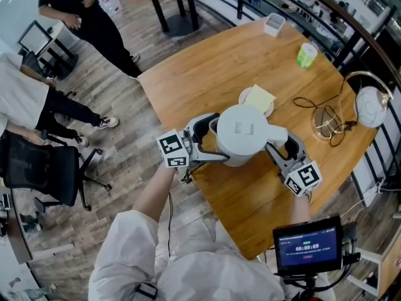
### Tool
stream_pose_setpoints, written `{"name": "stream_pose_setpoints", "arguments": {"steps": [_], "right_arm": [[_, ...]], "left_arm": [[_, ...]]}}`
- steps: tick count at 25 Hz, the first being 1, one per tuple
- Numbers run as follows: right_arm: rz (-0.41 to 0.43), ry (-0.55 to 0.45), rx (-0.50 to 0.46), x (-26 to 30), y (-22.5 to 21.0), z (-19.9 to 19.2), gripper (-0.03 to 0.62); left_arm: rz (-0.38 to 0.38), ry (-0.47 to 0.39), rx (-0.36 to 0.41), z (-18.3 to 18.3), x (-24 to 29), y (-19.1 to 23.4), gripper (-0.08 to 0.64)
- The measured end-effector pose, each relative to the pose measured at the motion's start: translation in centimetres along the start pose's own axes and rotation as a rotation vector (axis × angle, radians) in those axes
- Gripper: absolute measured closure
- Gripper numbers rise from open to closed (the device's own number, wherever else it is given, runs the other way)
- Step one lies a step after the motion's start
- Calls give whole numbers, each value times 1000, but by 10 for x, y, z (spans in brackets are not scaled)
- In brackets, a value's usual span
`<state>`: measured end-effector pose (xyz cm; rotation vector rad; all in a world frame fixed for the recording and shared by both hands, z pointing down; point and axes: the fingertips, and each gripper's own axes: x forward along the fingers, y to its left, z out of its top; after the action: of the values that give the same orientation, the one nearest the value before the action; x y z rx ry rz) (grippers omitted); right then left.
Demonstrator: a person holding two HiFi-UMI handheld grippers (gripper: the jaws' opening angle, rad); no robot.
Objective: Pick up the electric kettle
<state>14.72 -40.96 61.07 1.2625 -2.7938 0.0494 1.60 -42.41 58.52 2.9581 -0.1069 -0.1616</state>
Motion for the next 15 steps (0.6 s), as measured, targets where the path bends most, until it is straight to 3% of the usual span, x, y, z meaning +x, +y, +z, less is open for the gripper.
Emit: {"name": "stream_pose_setpoints", "arguments": {"steps": [15], "right_arm": [[-4, -24, -7, 4, -4, 2, 357]], "left_arm": [[-101, -2, 35, -1, 18, -9, -23]]}}
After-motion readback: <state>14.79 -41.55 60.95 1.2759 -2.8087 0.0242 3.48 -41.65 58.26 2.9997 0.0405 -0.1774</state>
